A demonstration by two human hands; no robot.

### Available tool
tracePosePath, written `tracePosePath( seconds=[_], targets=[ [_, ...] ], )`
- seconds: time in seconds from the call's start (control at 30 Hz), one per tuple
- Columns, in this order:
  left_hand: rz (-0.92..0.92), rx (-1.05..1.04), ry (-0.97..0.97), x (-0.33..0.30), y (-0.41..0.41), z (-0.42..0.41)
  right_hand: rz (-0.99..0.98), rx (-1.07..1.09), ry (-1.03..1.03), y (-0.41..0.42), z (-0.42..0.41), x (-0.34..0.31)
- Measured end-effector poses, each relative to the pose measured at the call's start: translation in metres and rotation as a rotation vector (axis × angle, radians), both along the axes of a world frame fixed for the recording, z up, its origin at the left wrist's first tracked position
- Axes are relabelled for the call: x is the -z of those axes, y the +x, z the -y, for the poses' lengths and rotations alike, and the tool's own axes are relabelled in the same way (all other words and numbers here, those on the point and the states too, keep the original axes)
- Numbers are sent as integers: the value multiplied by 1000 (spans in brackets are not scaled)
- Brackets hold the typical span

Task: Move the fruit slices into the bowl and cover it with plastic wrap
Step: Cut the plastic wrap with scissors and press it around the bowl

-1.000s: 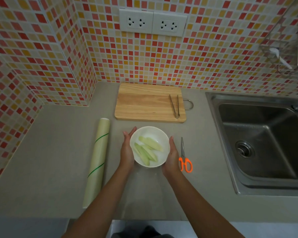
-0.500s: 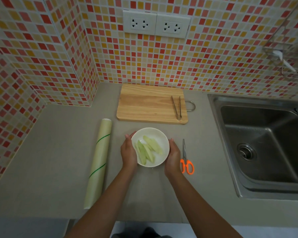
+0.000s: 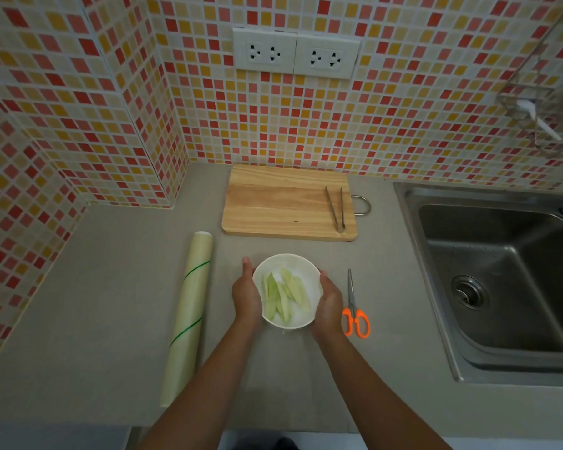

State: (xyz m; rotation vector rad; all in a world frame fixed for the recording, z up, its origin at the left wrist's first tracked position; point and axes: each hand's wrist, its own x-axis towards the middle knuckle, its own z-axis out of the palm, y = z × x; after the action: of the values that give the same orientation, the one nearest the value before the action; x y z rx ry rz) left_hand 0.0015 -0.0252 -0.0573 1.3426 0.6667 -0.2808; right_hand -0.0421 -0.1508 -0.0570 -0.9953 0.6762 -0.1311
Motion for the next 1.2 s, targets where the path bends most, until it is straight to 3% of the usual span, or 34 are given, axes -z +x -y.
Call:
tracePosePath(
  seconds=[0.4, 0.53, 0.67, 0.83, 0.97, 1.2],
  targets=[
    [-45, 176, 71, -11, 18, -5, 6, -142, -141, 7, 18, -7],
    [-60, 183, -98, -14, 16, -4, 27, -140, -165, 5, 15, -10],
    [9, 112, -253, -16, 11, -8, -17, -8, -105, 6, 11, -15],
    [164, -9, -239, -4, -18, 9, -37, 104, -111, 10, 2, -16],
    [159, -86, -167, -5, -15, 10, -49, 159, -86, 5, -7, -12],
    [107, 120, -27, -15, 17, -6, -9, -98, -73, 12, 13, -24]
  ],
)
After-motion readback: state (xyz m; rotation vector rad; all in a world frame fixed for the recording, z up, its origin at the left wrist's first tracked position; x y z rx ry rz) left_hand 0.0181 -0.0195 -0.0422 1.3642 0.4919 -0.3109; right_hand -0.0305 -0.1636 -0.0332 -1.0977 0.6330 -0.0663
